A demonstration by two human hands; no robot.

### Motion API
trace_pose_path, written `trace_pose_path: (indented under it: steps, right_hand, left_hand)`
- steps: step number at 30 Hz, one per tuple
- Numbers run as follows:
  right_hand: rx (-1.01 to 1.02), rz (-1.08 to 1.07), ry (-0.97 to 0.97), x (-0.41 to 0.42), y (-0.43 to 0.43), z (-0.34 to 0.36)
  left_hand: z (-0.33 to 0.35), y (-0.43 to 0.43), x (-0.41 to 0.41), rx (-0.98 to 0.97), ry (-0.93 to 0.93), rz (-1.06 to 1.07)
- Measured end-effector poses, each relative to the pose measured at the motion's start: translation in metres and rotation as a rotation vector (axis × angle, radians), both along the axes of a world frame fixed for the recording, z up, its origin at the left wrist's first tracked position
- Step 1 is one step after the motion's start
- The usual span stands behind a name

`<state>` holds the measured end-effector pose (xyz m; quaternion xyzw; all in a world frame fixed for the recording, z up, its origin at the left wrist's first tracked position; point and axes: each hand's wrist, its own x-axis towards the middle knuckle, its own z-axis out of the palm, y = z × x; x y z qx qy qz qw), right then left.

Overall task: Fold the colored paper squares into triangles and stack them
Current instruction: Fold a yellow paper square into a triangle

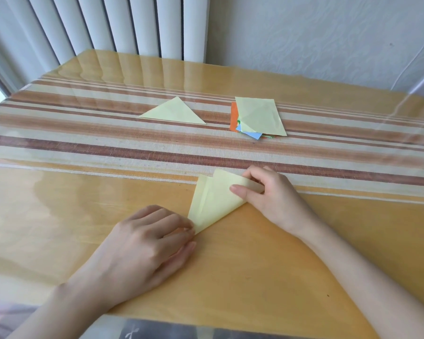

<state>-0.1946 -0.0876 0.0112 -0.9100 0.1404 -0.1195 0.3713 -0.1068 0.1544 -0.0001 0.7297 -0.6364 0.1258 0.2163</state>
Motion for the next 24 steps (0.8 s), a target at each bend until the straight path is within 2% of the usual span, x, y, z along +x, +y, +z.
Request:
trace_pose_path:
  steps: [7,13,18,20,22,24]
  right_hand:
    - [-0.317,-0.047,-0.018,0.012,0.010,-0.007]
    - [-0.451,-0.113,-0.020,0.013,0.008,-0.014]
    - [-0.592,-0.195,-0.052,0.013,0.011,-0.015]
    - [-0.647,-0.129,-0.070,0.008,0.016,-0.006]
    - [-0.677,0.052,-0.098,-0.009,0.023,0.000]
    - [-0.589,0.237,0.004,-0.031,0.037,0.000]
  left_hand:
    - [0.001,0.004,-0.003,0.000,0.000,0.022]
    - [0.004,0.001,-0.003,0.006,0.036,0.053]
    - [0.003,-0.010,-0.003,0.272,0.070,0.013]
    - [0.002,-0.007,-0.003,0.339,0.080,0.001]
    - [-0.001,-0.003,-0.004,0.357,0.100,-0.012]
    - [-0.003,0.000,-0.005,0.367,0.091,-0.013]
